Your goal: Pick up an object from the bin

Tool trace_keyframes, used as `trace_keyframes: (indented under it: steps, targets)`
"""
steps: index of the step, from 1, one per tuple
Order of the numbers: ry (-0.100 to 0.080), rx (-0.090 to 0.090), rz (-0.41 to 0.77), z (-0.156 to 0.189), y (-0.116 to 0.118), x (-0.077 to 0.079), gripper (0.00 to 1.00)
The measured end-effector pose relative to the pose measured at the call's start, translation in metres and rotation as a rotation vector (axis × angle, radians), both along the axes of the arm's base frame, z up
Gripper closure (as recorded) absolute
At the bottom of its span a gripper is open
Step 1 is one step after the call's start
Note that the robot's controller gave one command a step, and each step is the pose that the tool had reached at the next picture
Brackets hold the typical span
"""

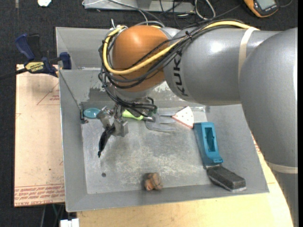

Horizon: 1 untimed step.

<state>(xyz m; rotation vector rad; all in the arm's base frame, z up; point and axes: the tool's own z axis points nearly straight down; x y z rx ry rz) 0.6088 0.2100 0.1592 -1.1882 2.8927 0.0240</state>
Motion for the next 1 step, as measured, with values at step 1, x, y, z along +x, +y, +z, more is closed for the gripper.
trace_keyframes:
  steps: [1]
  targets:
    - [-0.008,0.0,0.057,0.0531,-0.0109,0.0233,1.0]
